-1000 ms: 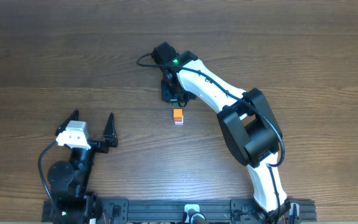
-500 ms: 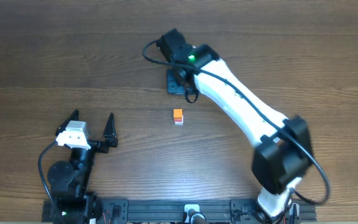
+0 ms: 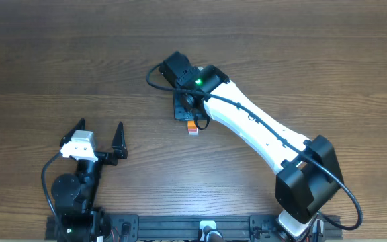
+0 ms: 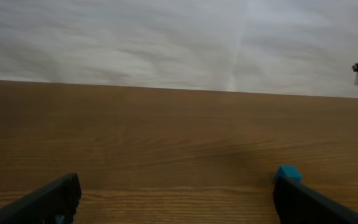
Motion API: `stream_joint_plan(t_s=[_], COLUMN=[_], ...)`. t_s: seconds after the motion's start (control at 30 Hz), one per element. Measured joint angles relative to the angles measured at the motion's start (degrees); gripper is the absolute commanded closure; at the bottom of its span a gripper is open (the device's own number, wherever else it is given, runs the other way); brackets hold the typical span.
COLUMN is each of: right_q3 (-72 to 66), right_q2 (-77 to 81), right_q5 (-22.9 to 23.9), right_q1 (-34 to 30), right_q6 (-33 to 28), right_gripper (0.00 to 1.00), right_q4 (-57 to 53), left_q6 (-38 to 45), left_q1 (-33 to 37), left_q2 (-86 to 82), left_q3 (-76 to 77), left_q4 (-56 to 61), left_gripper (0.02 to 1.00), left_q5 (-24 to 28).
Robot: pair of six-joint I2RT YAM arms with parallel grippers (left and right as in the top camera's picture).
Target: Stack Cubes
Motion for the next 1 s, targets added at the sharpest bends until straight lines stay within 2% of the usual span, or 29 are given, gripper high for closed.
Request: stream_joint_plan(t_s=[1.0], right_q3=[-3.1], right_q2=[0.7], right_q5=[-0.4], right_q1=[0.1], right_q6=[2.8], right_gripper=[0.989], right_q4=[2.1], left_q6=[-0.2], left_q1=[0.0], left_q2=[0.0], left_q3=[0.0], left_q4=[0.0], left_gripper=[0.020], left_q5=[0.0])
